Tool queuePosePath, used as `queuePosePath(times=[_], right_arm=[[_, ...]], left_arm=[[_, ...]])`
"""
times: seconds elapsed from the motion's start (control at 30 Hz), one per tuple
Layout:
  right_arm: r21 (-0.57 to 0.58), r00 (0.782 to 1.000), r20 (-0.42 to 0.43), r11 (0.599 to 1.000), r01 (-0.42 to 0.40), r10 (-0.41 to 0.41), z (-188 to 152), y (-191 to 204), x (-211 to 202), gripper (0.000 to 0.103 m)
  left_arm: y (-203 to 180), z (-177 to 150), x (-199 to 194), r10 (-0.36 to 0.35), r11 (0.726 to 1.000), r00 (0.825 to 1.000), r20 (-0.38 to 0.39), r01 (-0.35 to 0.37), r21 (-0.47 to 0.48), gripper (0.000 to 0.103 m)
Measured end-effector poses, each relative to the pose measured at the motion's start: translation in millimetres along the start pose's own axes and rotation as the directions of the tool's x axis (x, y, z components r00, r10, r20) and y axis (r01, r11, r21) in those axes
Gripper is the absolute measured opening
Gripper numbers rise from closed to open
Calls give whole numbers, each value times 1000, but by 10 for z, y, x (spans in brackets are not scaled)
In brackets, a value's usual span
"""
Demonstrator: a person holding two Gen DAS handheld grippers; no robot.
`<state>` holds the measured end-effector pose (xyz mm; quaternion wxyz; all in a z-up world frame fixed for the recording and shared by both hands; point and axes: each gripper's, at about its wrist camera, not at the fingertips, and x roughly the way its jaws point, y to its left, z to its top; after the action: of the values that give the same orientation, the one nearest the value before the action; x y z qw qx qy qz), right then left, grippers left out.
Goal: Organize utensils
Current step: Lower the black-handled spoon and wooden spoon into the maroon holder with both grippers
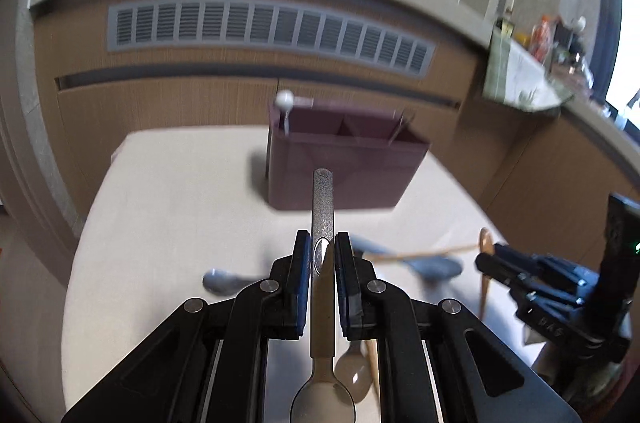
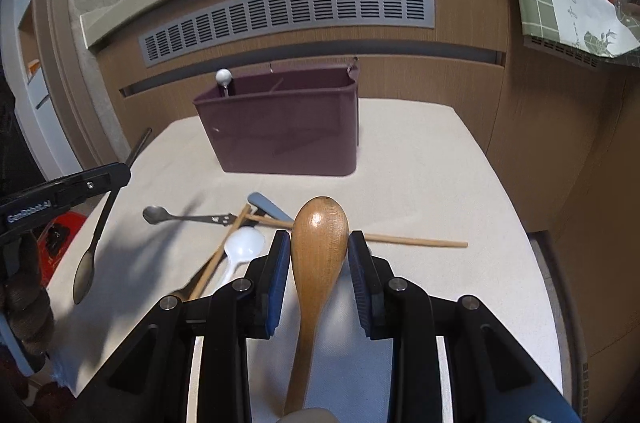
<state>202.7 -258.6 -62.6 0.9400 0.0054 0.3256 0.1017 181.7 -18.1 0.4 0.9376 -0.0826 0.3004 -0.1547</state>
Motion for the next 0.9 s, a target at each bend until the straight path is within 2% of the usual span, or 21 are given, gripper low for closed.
queuePosePath(times=[0.1, 0.13, 0.17, 0.23, 0.27, 0.33, 0.37, 0.4, 0.47, 0.53, 0.63, 0.73, 0.8, 0.9], right_arm=[[20, 998, 58, 1000, -14, 13, 197, 10, -81, 27], [20, 994, 107, 1000, -15, 12, 364, 10, -161, 27], [14, 989, 150, 1000, -11, 9, 502, 10, -235, 27], [-8, 962, 273, 1000, 10, -8, 924, 19, -448, 27], [-14, 950, 314, 1000, 15, -9, 1093, 23, -523, 27], [-18, 924, 383, 1000, 12, -4, 1426, 21, -626, 27], [-17, 910, 413, 1000, 17, -8, 1580, 22, -645, 27], [-21, 900, 436, 999, 28, -16, 1698, 33, -640, 27], [-48, 883, 469, 998, 44, -16, 1887, 56, -547, 27], [-63, 876, 482, 997, 45, -10, 1972, 40, -412, 27], [-61, 892, 453, 998, 32, -1, 1999, -16, -76, 27], [-48, 913, 407, 999, 13, 7, 1986, -87, 296, 27], [-32, 922, 387, 999, 2, 11, 1995, -119, 500, 27], [-27, 922, 388, 1000, 2, 9, 1980, -116, 677, 27]], left_arm=[[-75, 381, -75, -61, 998, 994, 92, 64, -21, 12], [-112, 559, -77, -89, 995, 987, 131, 93, -21, 12], [-152, 764, -152, -124, 991, 971, 202, 130, -17, 12], [-219, 1065, -231, -164, 985, 926, 340, 174, -1, 12], [-250, 1188, -233, -181, 981, 894, 411, 192, 14, 12], [-268, 1327, -138, -177, 981, 841, 511, 194, 21, 12], [-259, 1380, -25, -164, 982, 828, 537, 188, 10, 12], [-246, 1432, 134, -148, 984, 829, 540, 178, -4, 12], [-218, 1491, 430, -97, 990, 843, 530, 137, -37, 12], [-179, 1495, 698, -35, 995, 851, 525, 80, -62, 12], [-52, 1450, 1037, 20, 993, 869, 495, 40, -112, 12], [10, 1392, 1254, 66, 991, 868, 492, 0, -133, 12], [15, 1375, 1347, 74, 991, 874, 480, -10, -135, 12], [6, 1333, 1417, 52, 992, 893, 447, 4, -123, 12]])
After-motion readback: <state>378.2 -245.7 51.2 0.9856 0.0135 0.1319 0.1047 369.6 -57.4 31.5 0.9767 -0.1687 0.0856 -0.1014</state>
